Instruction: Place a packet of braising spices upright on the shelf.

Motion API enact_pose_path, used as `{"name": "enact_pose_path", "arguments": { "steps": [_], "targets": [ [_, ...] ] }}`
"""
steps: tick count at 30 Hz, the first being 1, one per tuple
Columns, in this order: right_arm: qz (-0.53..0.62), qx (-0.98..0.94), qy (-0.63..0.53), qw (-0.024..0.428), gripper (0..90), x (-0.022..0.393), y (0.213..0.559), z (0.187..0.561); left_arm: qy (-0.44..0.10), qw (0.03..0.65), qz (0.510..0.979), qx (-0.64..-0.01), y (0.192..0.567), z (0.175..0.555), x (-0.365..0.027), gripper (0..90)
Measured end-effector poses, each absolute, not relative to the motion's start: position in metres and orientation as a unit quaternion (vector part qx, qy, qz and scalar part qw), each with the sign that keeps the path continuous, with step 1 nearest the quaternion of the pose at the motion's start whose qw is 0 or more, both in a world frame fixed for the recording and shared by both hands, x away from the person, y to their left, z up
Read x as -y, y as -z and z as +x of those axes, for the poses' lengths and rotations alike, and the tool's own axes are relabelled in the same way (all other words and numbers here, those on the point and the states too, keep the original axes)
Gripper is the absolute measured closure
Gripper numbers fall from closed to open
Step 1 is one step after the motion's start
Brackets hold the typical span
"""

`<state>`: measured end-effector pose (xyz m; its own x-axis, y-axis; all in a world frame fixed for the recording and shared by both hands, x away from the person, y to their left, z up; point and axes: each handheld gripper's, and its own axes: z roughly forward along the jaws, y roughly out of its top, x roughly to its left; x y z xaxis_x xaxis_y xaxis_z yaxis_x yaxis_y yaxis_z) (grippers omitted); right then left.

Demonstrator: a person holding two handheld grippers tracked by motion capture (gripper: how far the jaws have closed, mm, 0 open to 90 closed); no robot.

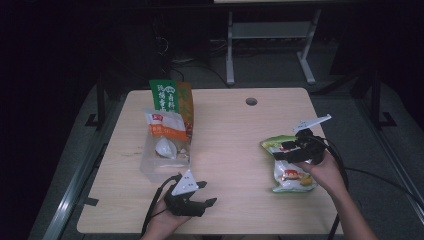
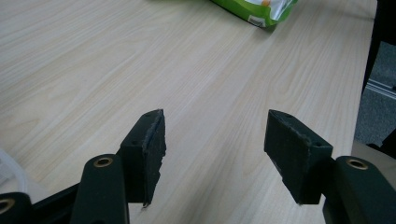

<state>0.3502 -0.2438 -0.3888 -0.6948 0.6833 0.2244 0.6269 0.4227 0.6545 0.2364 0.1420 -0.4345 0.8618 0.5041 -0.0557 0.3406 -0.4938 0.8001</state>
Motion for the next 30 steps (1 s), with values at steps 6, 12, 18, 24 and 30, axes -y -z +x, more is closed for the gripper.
{"name": "enact_pose_path", "arguments": {
  "steps": [6,12,18,24,30],
  "targets": [
    [0.402,-0.841,-0.359,0.051,36.0,0.259,0.395,0.344,-0.087,0.443,0.858,-0.243,0.432,0.236,-0.136,38.1],
    [0.42,-0.835,-0.351,0.058,35.3,0.278,0.405,0.337,-0.086,0.446,0.861,-0.231,0.429,0.237,-0.122,38.0],
    [0.438,-0.829,-0.342,0.063,34.3,0.295,0.415,0.329,-0.086,0.447,0.863,-0.221,0.423,0.241,-0.102,37.7],
    [0.458,-0.819,-0.338,0.07,32.8,0.315,0.424,0.325,-0.08,0.448,0.866,-0.208,0.418,0.249,-0.077,36.9],
    [0.478,-0.808,-0.34,0.051,34.1,0.328,0.436,0.322,-0.065,0.446,0.869,-0.202,0.424,0.253,-0.059,36.7]
  ]
}}
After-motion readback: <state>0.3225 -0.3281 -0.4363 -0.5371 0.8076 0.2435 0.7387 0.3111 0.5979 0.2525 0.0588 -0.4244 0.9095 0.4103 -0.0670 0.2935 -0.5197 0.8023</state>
